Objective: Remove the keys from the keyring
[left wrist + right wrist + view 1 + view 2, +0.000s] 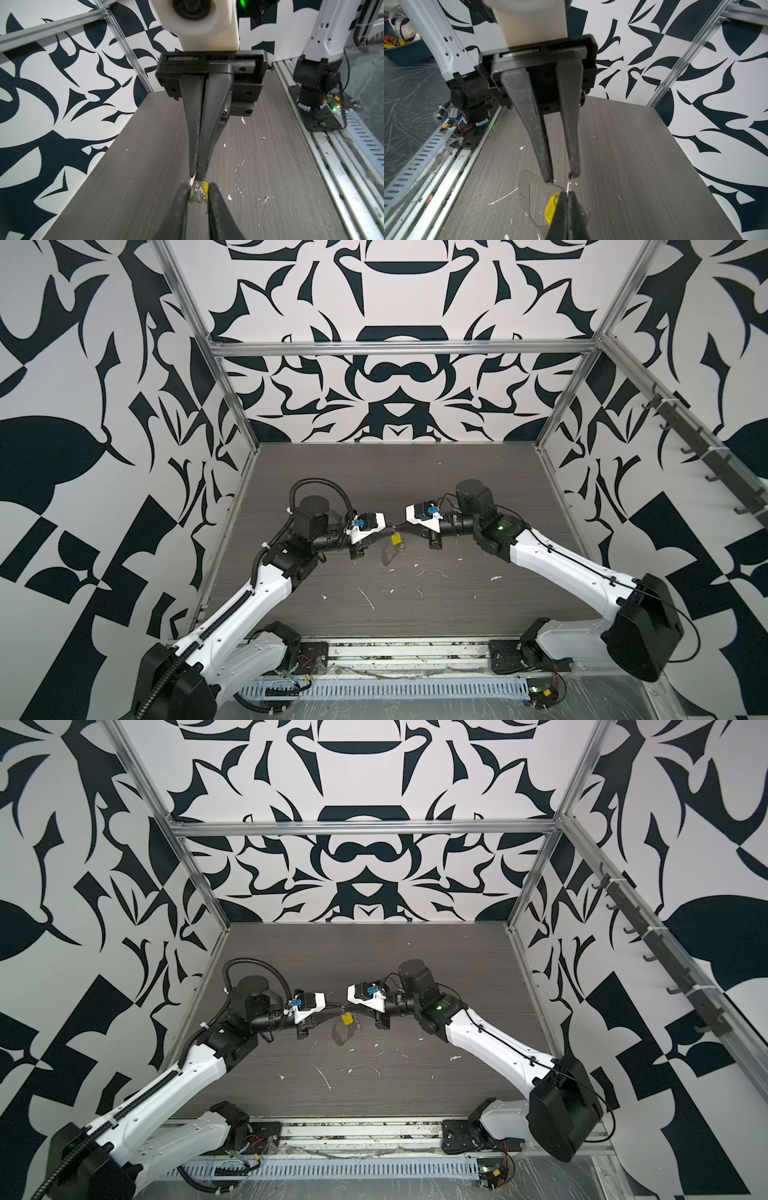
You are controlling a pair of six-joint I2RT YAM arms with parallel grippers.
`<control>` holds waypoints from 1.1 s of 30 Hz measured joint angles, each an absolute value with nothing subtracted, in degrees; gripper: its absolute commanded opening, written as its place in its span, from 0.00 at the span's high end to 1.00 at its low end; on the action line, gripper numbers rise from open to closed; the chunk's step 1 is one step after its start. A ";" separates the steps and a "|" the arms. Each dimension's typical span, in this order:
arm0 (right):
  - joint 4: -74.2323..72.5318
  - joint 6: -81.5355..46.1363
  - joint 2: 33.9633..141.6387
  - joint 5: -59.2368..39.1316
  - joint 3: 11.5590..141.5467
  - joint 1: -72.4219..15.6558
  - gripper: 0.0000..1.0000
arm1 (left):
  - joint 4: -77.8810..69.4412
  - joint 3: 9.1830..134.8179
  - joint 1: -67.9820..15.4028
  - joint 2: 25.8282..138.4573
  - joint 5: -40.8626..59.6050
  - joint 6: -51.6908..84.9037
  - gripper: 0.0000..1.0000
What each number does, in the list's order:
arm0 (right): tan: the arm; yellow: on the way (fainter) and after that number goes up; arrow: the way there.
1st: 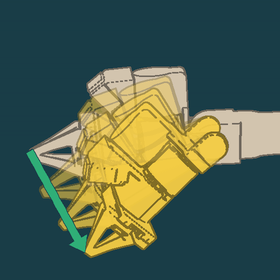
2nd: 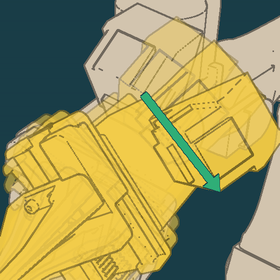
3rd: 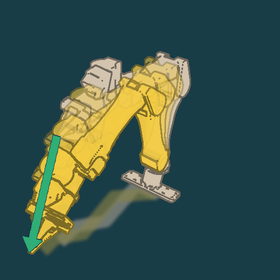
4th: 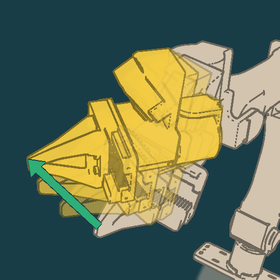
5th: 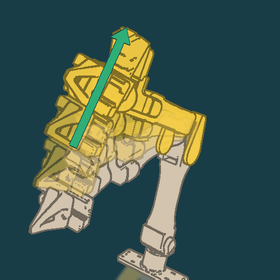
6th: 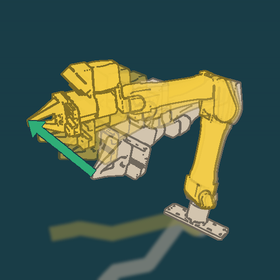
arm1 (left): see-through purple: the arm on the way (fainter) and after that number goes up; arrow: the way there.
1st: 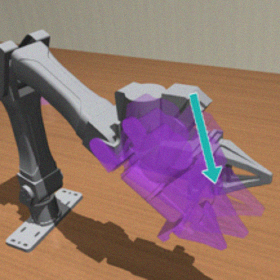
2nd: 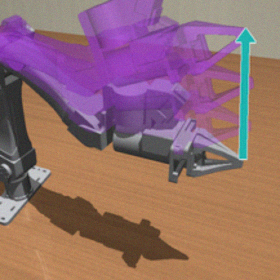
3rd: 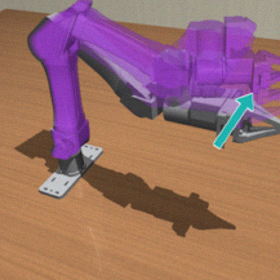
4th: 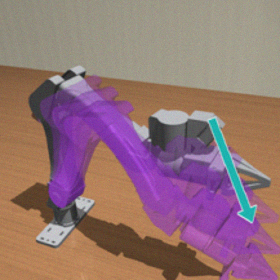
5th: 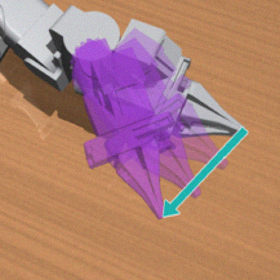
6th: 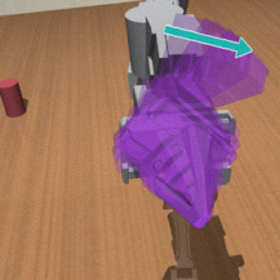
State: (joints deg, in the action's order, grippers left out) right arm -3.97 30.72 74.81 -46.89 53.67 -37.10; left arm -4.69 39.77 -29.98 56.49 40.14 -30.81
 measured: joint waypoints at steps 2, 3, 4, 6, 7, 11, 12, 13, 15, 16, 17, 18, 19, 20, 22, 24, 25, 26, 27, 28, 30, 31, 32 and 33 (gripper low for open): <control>-5.43 29.89 74.50 -47.40 53.04 -37.08 1.00 | -5.37 39.29 -29.50 55.88 40.40 -29.87 0.80; -6.28 29.47 74.28 -47.59 52.64 -37.04 1.00 | -5.61 39.20 -29.17 55.66 40.56 -29.43 0.79; -7.07 29.04 74.13 -47.81 52.29 -36.93 1.00 | -5.80 39.16 -28.97 55.53 40.69 -29.19 0.78; -8.25 28.29 73.91 -48.10 51.83 -36.77 1.00 | -5.98 39.07 -28.49 55.29 41.06 -28.67 0.77; -8.64 28.05 73.91 -48.27 51.81 -36.73 1.00 | -5.98 39.07 -28.32 55.22 41.25 -28.45 0.76; -10.15 27.07 73.84 -48.73 51.77 -36.71 1.00 | -6.20 39.07 -27.64 55.02 42.02 -27.44 0.73; -10.46 26.87 73.82 -48.86 51.77 -36.71 1.00 | -6.20 39.07 -27.62 55.02 42.28 -27.24 0.74; -10.74 26.76 73.80 -48.90 51.72 -36.71 1.00 | -6.20 39.07 -27.57 55.02 42.50 -27.16 0.74; -11.33 26.39 73.76 -49.12 51.59 -36.71 1.00 | -6.17 39.07 -27.49 55.02 43.03 -26.89 0.75; -11.62 26.11 73.76 -49.19 51.55 -36.71 1.00 | -6.20 39.07 -27.49 55.02 43.27 -26.83 0.76; -11.94 25.78 73.76 -49.32 51.51 -36.71 1.00 | -6.20 39.07 -27.49 55.05 43.57 -26.81 0.77; -12.34 25.43 73.76 -49.43 51.46 -36.71 1.00 | -6.20 39.07 -27.49 55.11 43.92 -26.79 0.77; -12.56 25.19 73.76 -49.54 51.44 -36.71 1.00 | -6.22 39.07 -27.49 55.22 44.14 -26.81 0.79; -12.78 24.93 73.76 -49.69 51.42 -36.71 1.00 | -6.22 39.07 -27.49 55.40 44.38 -26.72 0.80; -13.28 24.47 73.76 -49.95 51.40 -36.69 1.00 | -6.28 39.07 -27.40 55.83 44.80 -26.70 0.80; -13.80 24.21 73.76 -50.24 51.40 -36.69 1.00 | -6.31 39.07 -27.38 56.36 45.08 -26.61 0.81; -14.00 24.10 73.76 -50.35 51.37 -36.69 1.00 | -6.31 39.07 -27.38 56.58 45.17 -26.59 0.81; -14.22 24.03 73.76 -50.43 51.35 -36.69 1.00 | -6.35 39.07 -27.38 56.80 45.28 -26.59 0.81; -14.37 23.92 73.76 -50.54 51.35 -36.69 1.00 | -6.37 39.07 -27.38 56.95 45.34 -26.59 0.81; -14.48 23.88 73.76 -50.63 51.35 -36.69 1.00 | -6.42 39.07 -27.38 57.08 45.45 -26.59 0.81; -14.52 23.83 73.76 -50.83 51.35 -36.69 1.00 | -6.59 39.07 -27.38 57.25 45.71 -26.57 0.81; -14.52 23.81 73.76 -50.83 51.35 -36.69 1.00 | -6.63 39.07 -27.38 57.30 45.80 -26.55 0.81; -14.50 23.83 73.76 -50.85 51.35 -36.69 1.00 | -6.63 39.07 -27.38 57.32 45.91 -26.55 0.81; -14.50 23.83 73.76 -50.89 51.33 -36.69 1.00 | -6.66 39.07 -27.38 57.32 45.98 -26.52 0.81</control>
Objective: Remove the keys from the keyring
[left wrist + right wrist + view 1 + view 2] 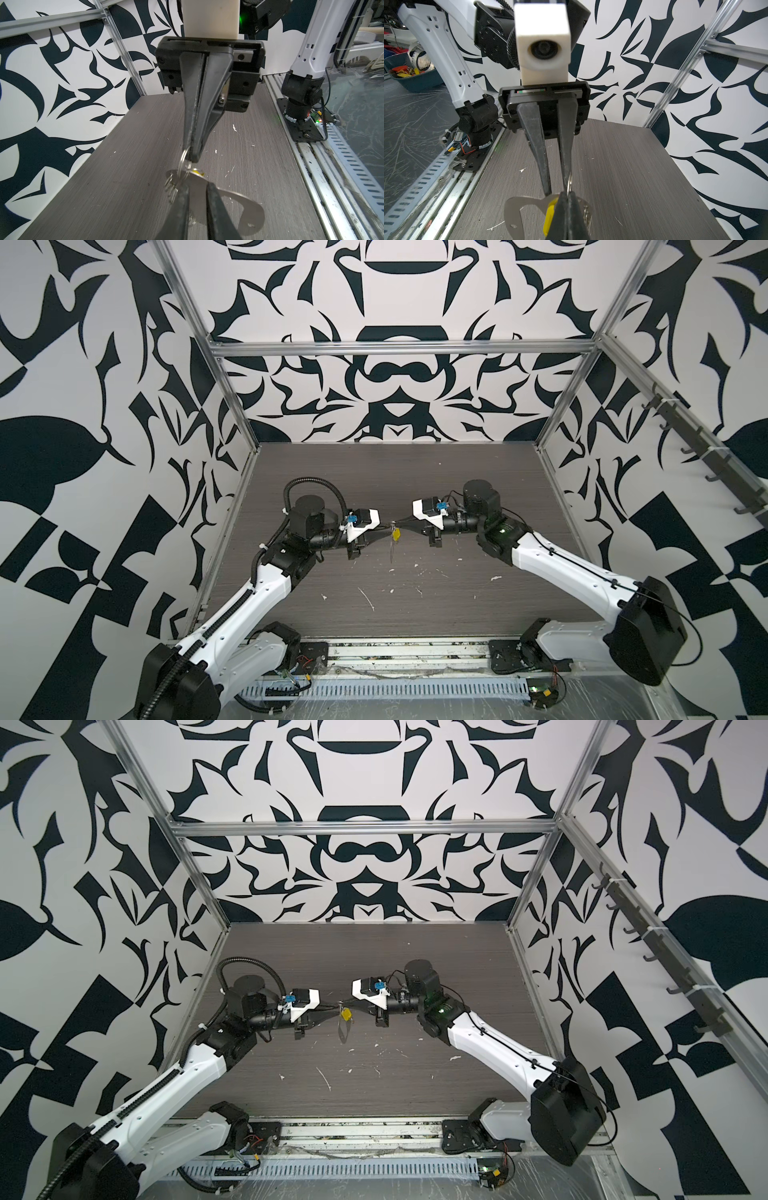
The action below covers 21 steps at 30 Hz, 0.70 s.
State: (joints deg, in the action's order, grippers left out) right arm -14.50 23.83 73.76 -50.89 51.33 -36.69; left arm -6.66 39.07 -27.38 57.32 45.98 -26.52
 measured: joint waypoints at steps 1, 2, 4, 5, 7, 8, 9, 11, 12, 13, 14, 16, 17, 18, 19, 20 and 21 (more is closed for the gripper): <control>-14.50 23.86 73.76 -50.96 51.33 -36.67 1.00 | -6.72 39.07 -27.38 57.32 46.04 -26.50 0.81; -14.46 23.88 73.76 -51.07 51.33 -36.67 1.00 | -6.83 39.07 -27.38 57.32 46.09 -26.39 0.81; -14.39 23.97 73.76 -51.33 51.33 -36.67 1.00 | -7.16 39.07 -27.38 57.32 46.06 -26.30 0.81; -14.35 24.12 73.76 -51.51 51.33 -36.67 1.00 | -7.42 39.07 -27.38 57.30 46.06 -26.20 0.81; -14.17 24.49 73.76 -51.92 51.33 -36.67 1.00 | -7.92 39.07 -27.38 57.28 46.02 -25.87 0.81; -14.04 24.77 73.76 -52.14 51.33 -36.67 1.00 | -8.21 39.07 -27.38 57.28 45.98 -25.67 0.81; -14.00 25.04 73.76 -52.29 51.24 -36.67 1.00 | -8.64 39.07 -27.38 57.23 45.87 -25.50 0.81; -13.74 25.50 73.76 -52.40 51.09 -36.67 1.00 | -9.17 39.07 -27.38 57.14 45.78 -25.28 0.82; -13.58 25.74 73.76 -52.47 51.03 -36.67 1.00 | -9.41 39.07 -27.38 57.08 45.76 -25.21 0.83; -13.45 25.91 73.76 -52.51 51.00 -36.67 1.00 | -9.58 39.07 -27.38 57.08 45.76 -25.12 0.84; -13.30 26.09 73.76 -52.51 50.98 -36.67 1.00 | -9.76 39.07 -27.38 57.08 45.78 -25.06 0.84; -13.06 26.37 73.76 -52.53 50.98 -36.67 1.00 | -9.96 39.07 -27.38 57.08 45.84 -24.88 0.85; -13.04 26.52 73.76 -52.53 50.98 -36.67 1.00 | -10.02 39.07 -27.38 57.08 45.87 -24.86 0.85; -13.04 26.65 73.76 -52.56 50.98 -36.67 1.00 | -10.04 39.07 -27.38 57.08 45.91 -24.86 0.85; -13.04 26.70 73.76 -52.58 50.98 -36.67 1.00 | -10.02 39.07 -27.38 57.08 45.91 -24.86 0.85; -13.04 26.74 73.76 -52.64 50.98 -36.67 1.00 | -10.02 39.07 -27.38 57.10 45.98 -24.86 0.85; -13.04 26.74 73.76 -52.73 50.98 -36.64 1.00 | -10.02 39.07 -27.38 57.12 46.06 -24.88 0.85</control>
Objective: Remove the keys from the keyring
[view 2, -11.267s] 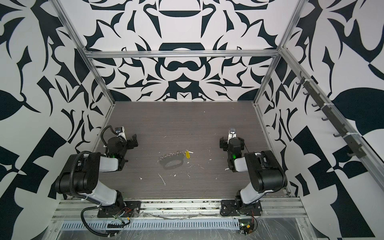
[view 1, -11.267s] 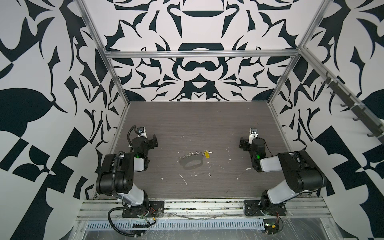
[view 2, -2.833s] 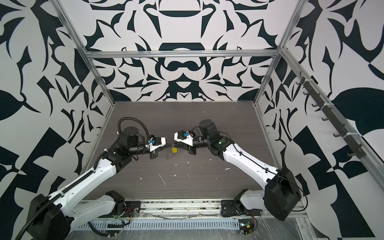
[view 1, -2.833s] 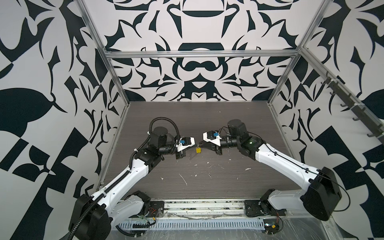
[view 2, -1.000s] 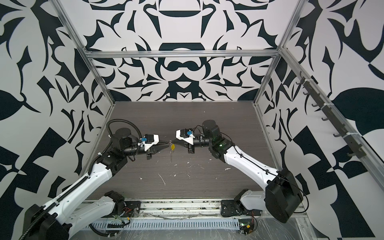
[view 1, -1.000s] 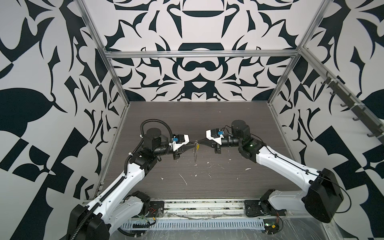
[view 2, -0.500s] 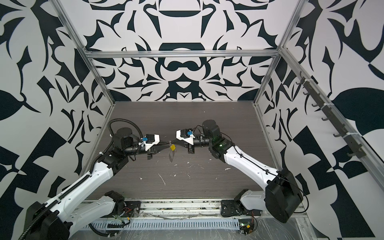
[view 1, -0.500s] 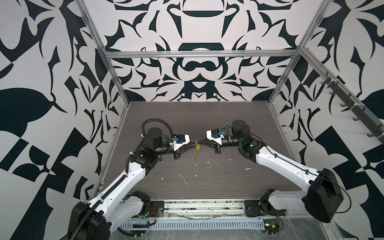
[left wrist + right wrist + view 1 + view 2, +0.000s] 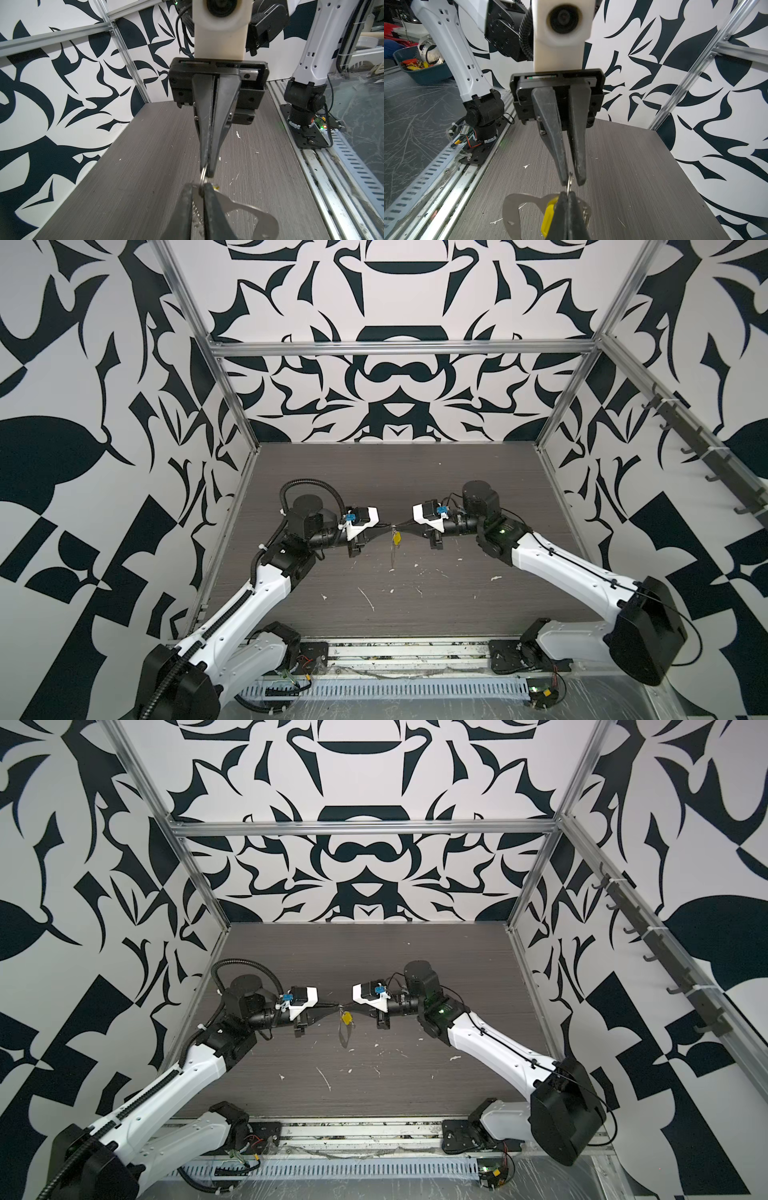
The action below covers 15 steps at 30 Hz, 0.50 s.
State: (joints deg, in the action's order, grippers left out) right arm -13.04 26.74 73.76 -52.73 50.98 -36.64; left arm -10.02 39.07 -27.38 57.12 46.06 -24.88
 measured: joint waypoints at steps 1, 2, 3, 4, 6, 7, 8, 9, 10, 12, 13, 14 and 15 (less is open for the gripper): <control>-13.04 26.72 73.76 -52.80 50.98 -36.62 1.00 | -10.02 39.07 -27.38 57.19 46.13 -24.88 0.86; -13.04 26.72 73.76 -52.88 50.98 -36.62 1.00 | -10.02 39.07 -27.38 57.23 46.22 -24.86 0.87; -13.04 26.72 73.76 -52.95 50.98 -36.62 1.00 | -10.00 39.07 -27.38 57.30 46.33 -24.80 0.89; -13.04 26.72 73.76 -52.95 50.98 -36.60 1.00 | -10.00 39.07 -27.38 57.34 46.41 -24.82 0.89; -13.04 26.70 73.76 -52.97 50.98 -36.51 1.00 | -10.02 39.07 -27.38 57.43 46.57 -24.86 0.91; -13.04 26.70 73.78 -52.97 50.98 -36.51 1.00 | -10.02 39.07 -27.38 57.45 46.59 -24.88 0.92; -13.06 26.72 73.78 -52.97 50.98 -36.51 1.00 | -10.00 39.07 -27.38 57.47 46.63 -24.77 0.94; -13.06 26.72 73.80 -52.97 50.98 -36.47 1.00 | -9.98 39.07 -27.38 57.47 46.74 -24.69 0.96; -13.08 26.72 73.80 -52.97 50.98 -36.47 1.00 | -9.96 39.07 -27.38 57.47 46.76 -24.58 0.99; -13.13 26.72 73.84 -52.99 50.98 -36.45 1.00 | -9.91 39.07 -27.38 57.47 46.92 -24.62 1.00; -13.13 26.72 73.87 -52.99 50.98 -36.45 1.00 | -9.89 39.07 -27.38 57.47 46.98 -24.62 1.00; -13.13 26.72 73.87 -52.99 50.98 -36.45 1.00 | -9.87 39.07 -27.38 57.47 47.03 -24.64 1.00; -13.13 26.72 73.87 -53.01 50.98 -36.45 1.00 | -9.87 39.07 -27.38 57.47 47.09 -24.64 1.00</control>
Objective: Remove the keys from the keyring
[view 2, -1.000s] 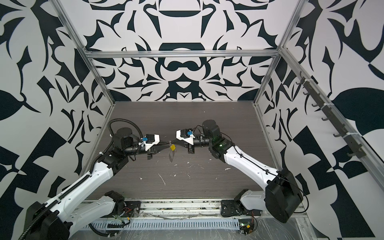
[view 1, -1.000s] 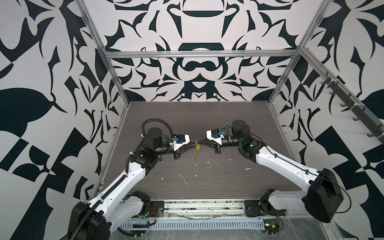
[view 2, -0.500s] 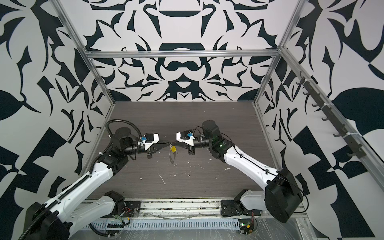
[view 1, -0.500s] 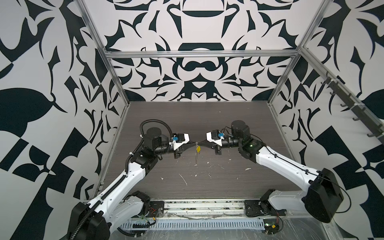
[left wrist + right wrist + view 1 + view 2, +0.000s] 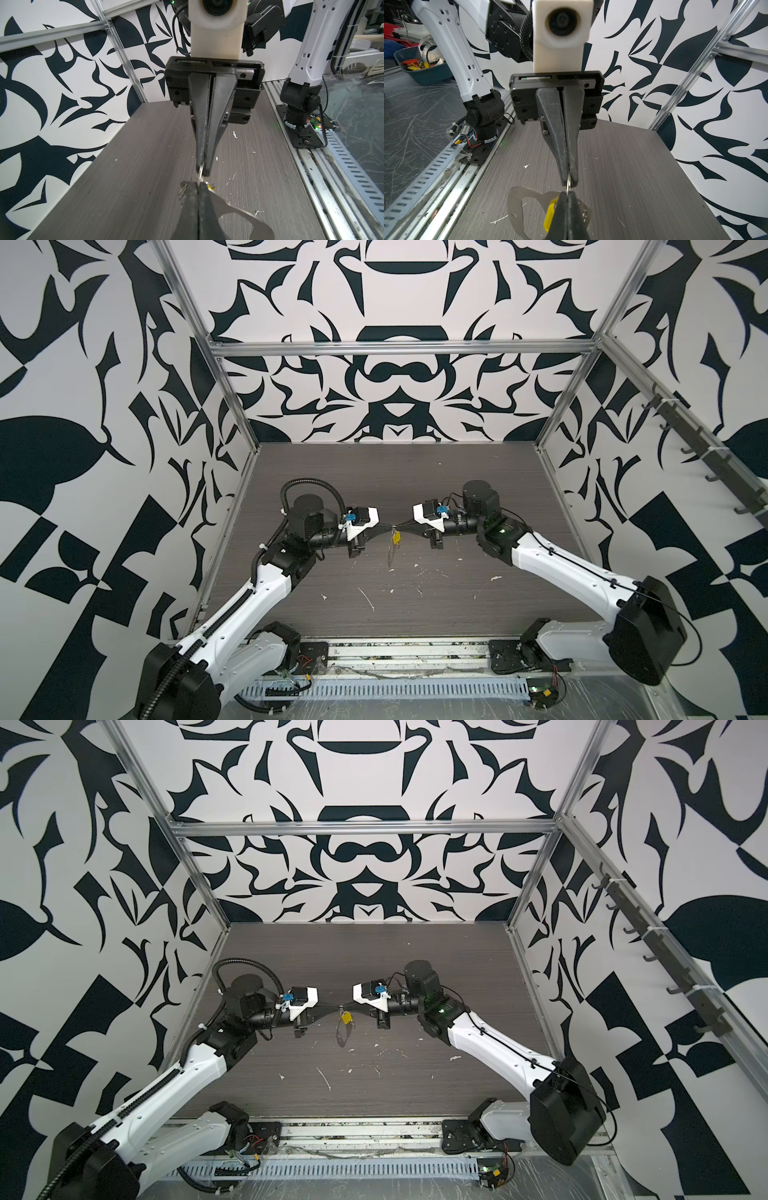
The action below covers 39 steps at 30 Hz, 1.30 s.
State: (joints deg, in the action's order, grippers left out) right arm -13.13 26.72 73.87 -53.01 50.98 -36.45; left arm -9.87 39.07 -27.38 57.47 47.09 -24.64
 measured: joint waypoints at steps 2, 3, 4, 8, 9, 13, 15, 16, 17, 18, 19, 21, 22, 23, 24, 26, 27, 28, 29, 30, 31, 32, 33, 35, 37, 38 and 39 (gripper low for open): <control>-13.13 26.72 73.89 -53.15 50.98 -36.45 1.00 | -9.82 39.07 -27.38 57.49 47.31 -24.64 1.00; -13.13 26.72 73.91 -53.19 50.98 -36.45 1.00 | -9.82 39.07 -27.38 57.49 47.40 -24.64 1.00; -13.15 26.72 73.93 -53.21 50.98 -36.45 1.00 | -9.80 39.07 -27.38 57.49 47.42 -24.64 0.96; -13.15 26.70 73.93 -53.34 50.98 -36.47 1.00 | -9.89 39.07 -27.38 57.49 47.37 -24.97 0.79; -13.15 26.70 73.93 -53.36 50.98 -36.47 1.00 | -9.80 39.07 -27.38 57.49 47.35 -24.84 0.78; -13.15 26.68 73.93 -53.39 50.98 -36.47 1.00 | -9.80 39.07 -27.38 57.49 47.35 -24.67 0.80; -13.15 26.65 73.93 -53.43 50.98 -36.47 1.00 | -9.80 39.07 -27.38 57.49 47.35 -24.67 0.82; -13.15 26.65 73.93 -53.43 50.98 -36.47 1.00 | -9.80 39.07 -27.38 57.49 47.35 -24.69 0.82; -13.15 26.63 73.93 -53.47 50.98 -36.47 1.00 | -9.80 39.07 -27.38 57.49 47.37 -24.69 0.83; -13.15 26.63 73.93 -53.54 50.98 -36.47 1.00 | -9.80 39.07 -27.38 57.49 47.35 -24.67 0.83; -13.15 26.61 73.93 -53.63 50.98 -36.47 1.00 | -9.80 39.07 -27.38 57.49 47.35 -24.69 0.84; -13.15 26.48 73.93 -53.78 50.98 -36.47 1.00 | -9.82 39.07 -27.38 57.49 47.35 -24.67 0.84; -13.15 26.46 73.93 -53.82 50.98 -36.47 1.00 | -9.82 39.07 -27.38 57.49 47.37 -24.67 0.83; -13.15 26.46 73.95 -53.84 50.98 -36.47 1.00 | -9.82 39.07 -27.38 57.49 47.37 -24.67 0.83; -13.17 26.44 73.95 -53.87 50.98 -36.47 1.00 | -9.82 39.07 -27.38 57.49 47.37 -24.67 0.83; -13.17 26.44 73.97 -53.93 50.98 -36.47 1.00 | -9.85 39.07 -27.38 57.49 47.35 -24.67 0.83; -13.17 26.41 73.97 -54.00 50.98 -36.49 1.00 | -9.85 39.07 -27.38 57.49 47.37 -24.64 0.84; -13.17 26.39 73.97 -54.02 50.98 -36.49 1.00 | -9.85 39.07 -27.38 57.49 47.37 -24.60 0.87; -13.19 26.33 73.97 -54.02 50.98 -36.49 1.00 | -9.85 39.07 -27.38 57.49 47.37 -24.56 0.90; -13.23 26.26 73.97 -54.02 50.98 -36.51 1.00 | -9.85 39.07 -27.38 57.49 47.40 -24.36 0.95; -13.39 26.26 73.97 -53.95 50.98 -36.51 1.00 | -9.78 39.07 -27.38 57.49 47.46 -24.21 1.00; -13.56 26.24 73.97 -53.89 50.98 -36.49 1.00 | -9.80 39.07 -27.38 57.49 47.53 -24.34 1.00; -13.67 26.24 73.97 -53.87 50.98 -36.45 1.00 | -9.93 39.07 -27.38 57.49 47.55 -24.40 1.00; -13.76 26.24 74.00 -53.80 50.98 -36.47 1.00 | -9.96 39.07 -27.38 57.49 47.59 -24.47 1.00; -13.96 26.17 74.13 -53.80 50.98 -36.47 1.00 | -10.00 39.07 -27.38 57.49 47.55 -24.49 1.00; -14.04 26.00 74.24 -53.74 50.98 -36.47 0.98 | -10.00 39.07 -27.38 57.49 47.42 -24.49 1.00; -14.11 25.65 74.32 -53.67 50.98 -36.47 0.84 | -10.02 39.05 -27.38 57.43 47.22 -24.53 1.00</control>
